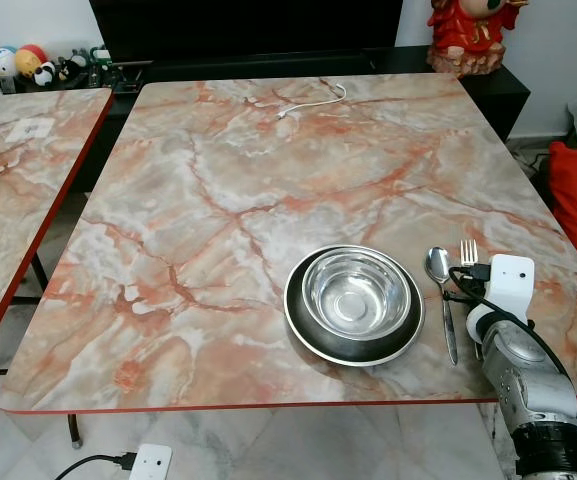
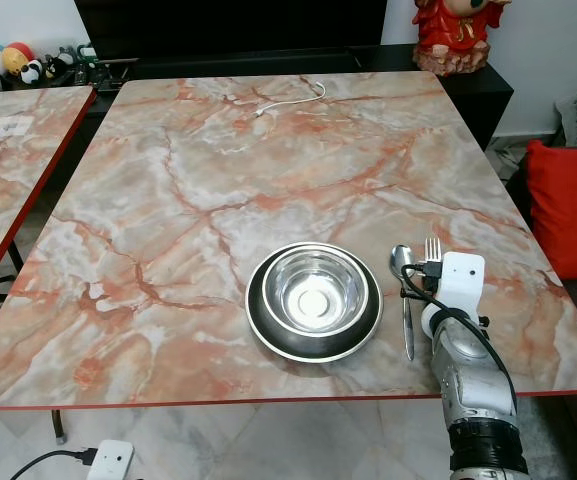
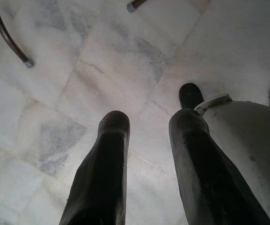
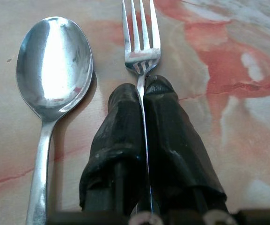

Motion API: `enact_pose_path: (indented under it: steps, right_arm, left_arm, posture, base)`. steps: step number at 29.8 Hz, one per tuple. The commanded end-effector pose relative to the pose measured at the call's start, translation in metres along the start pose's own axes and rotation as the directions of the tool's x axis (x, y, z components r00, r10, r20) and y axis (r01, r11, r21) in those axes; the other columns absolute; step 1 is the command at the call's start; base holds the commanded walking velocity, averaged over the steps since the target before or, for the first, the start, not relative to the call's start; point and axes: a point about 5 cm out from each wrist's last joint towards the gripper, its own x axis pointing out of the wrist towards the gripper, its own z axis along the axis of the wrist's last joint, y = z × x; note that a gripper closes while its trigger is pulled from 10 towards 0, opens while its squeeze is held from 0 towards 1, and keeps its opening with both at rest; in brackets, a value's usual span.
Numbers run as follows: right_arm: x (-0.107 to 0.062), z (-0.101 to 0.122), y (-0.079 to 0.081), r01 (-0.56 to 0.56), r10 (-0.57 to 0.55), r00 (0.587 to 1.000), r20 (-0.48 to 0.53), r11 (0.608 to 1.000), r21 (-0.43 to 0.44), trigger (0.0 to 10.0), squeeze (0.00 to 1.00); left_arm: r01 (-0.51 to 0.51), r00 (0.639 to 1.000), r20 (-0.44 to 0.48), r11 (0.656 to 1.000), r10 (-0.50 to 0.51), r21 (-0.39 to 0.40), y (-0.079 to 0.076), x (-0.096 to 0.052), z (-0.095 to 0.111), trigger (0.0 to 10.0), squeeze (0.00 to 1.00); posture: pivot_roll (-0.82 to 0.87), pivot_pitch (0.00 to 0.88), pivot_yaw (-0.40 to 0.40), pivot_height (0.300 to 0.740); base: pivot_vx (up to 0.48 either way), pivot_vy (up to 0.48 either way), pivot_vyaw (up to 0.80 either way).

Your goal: Setting the table

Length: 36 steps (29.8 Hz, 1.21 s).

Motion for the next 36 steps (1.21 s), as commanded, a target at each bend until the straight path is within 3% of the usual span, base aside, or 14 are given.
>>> enact_pose_path:
  steps: [1, 2, 7, 8, 9, 10, 11, 17, 29, 30, 31, 32, 33, 36]
  right_arm:
    - [-0.002, -0.015, 0.000, 0.003, -0.002, 0.998, -0.062, 1.000, 0.012, 10.0, 0.04]
    - [-0.002, -0.015, 0.000, 0.002, -0.001, 0.998, -0.060, 1.000, 0.013, 10.0, 0.14]
    - [-0.002, -0.015, 0.000, 0.001, 0.000, 0.998, -0.058, 1.000, 0.014, 10.0, 0.15]
    - [-0.002, -0.016, 0.000, 0.001, 0.000, 0.998, -0.062, 1.000, 0.016, 10.0, 0.60]
    - [-0.002, -0.017, 0.001, -0.002, 0.003, 0.998, -0.067, 1.000, 0.019, 10.0, 0.80]
    - [-0.003, -0.018, 0.001, -0.004, 0.005, 0.998, -0.069, 1.000, 0.021, 10.0, 0.80]
    - [-0.003, -0.019, 0.001, -0.004, 0.005, 0.997, -0.072, 1.000, 0.015, 10.0, 0.89]
    - [-0.004, -0.021, -0.002, 0.019, -0.017, 0.997, -0.070, 1.000, 0.017, 10.0, 0.88]
    - [-0.006, -0.022, -0.003, 0.030, -0.028, 0.997, -0.075, 0.999, 0.018, 10.0, 0.85]
    - [-0.006, -0.022, -0.003, 0.031, -0.030, 0.997, -0.074, 0.999, 0.018, 10.0, 0.71]
    - [-0.006, -0.022, -0.003, 0.032, -0.030, 0.997, -0.073, 0.999, 0.018, 10.0, 0.16]
    - [-0.006, -0.021, -0.003, 0.033, -0.031, 0.997, -0.071, 0.999, 0.018, 10.0, 0.16]
    - [-0.005, -0.021, -0.003, 0.034, -0.033, 0.997, -0.069, 0.999, 0.018, 10.0, 0.00]
    - [-0.005, -0.021, -0.003, 0.036, -0.034, 0.997, -0.067, 0.999, 0.018, 10.0, 0.00]
  left_arm:
    - [-0.005, 0.999, -0.033, 1.000, 0.005, 0.009, 0.001, -0.002, -0.010, 10.0, 0.00]
    - [-0.005, 0.999, -0.032, 1.000, 0.006, 0.009, 0.002, -0.002, -0.010, 10.0, 0.00]
    - [-0.006, 0.999, -0.032, 1.000, 0.007, 0.008, 0.004, -0.003, -0.010, 10.0, 0.00]
    - [-0.007, 0.999, -0.031, 1.000, 0.007, 0.007, 0.005, -0.003, -0.010, 10.0, 0.00]
    - [-0.007, 0.999, -0.031, 1.000, 0.007, 0.007, 0.005, -0.003, -0.010, 10.0, 0.00]
    - [-0.007, 0.999, -0.031, 1.000, 0.007, 0.007, 0.005, -0.003, -0.010, 10.0, 0.00]
    - [-0.007, 1.000, -0.031, 1.000, 0.007, 0.006, 0.005, -0.003, -0.010, 10.0, 0.00]
    - [-0.009, 0.999, -0.031, 1.000, 0.010, 0.007, 0.008, -0.003, -0.009, 10.0, 0.00]
    - [-0.016, 1.000, -0.021, 1.000, 0.016, 0.007, 0.016, -0.003, -0.008, 10.0, 0.00]
    - [-0.016, 1.000, -0.021, 1.000, 0.016, 0.009, 0.015, -0.003, -0.008, 10.0, 0.00]
    - [-0.016, 1.000, -0.021, 1.000, 0.016, 0.009, 0.015, -0.003, -0.008, 10.0, 0.00]
    - [-0.016, 1.000, -0.021, 1.000, 0.016, 0.009, 0.014, -0.003, -0.008, 10.0, 0.00]
    - [-0.014, 1.000, -0.021, 1.000, 0.014, 0.010, 0.011, -0.003, -0.008, 10.0, 0.00]
    - [-0.011, 1.000, -0.020, 1.000, 0.011, 0.010, 0.007, -0.003, -0.008, 10.0, 0.00]
  posture:
    - [-0.10, 0.133, 0.039, 0.740]
    - [-0.10, 0.133, 0.039, 0.740]
    - [-0.10, 0.134, 0.040, 0.740]
    - [-0.10, 0.134, 0.040, 0.740]
    - [-0.10, 0.133, 0.039, 0.740]
    - [-0.10, 0.133, 0.039, 0.740]
    - [-0.10, 0.134, 0.039, 0.740]
    - [-0.10, 0.130, 0.040, 0.740]
    - [-0.10, 0.129, 0.041, 0.740]
    - [-0.10, 0.130, 0.040, 0.740]
    - [-0.10, 0.130, 0.040, 0.740]
    - [-0.10, 0.130, 0.040, 0.740]
    - [-0.10, 0.130, 0.039, 0.740]
    - [-0.10, 0.129, 0.039, 0.740]
  base:
    - [0.000, 0.000, 0.00]
    - [0.000, 0.000, 0.00]
    - [0.000, 0.000, 0.00]
    - [0.000, 0.000, 0.00]
    - [0.000, 0.000, 0.00]
    - [0.000, 0.000, 0.00]
    - [0.000, 0.000, 0.00]
    - [0.000, 0.000, 0.00]
    - [0.000, 0.000, 0.00]
    - [0.000, 0.000, 0.00]
    - [0.000, 0.000, 0.00]
    - [0.000, 0.000, 0.00]
    - [0.000, 0.000, 0.00]
    - [0.000, 0.000, 0.00]
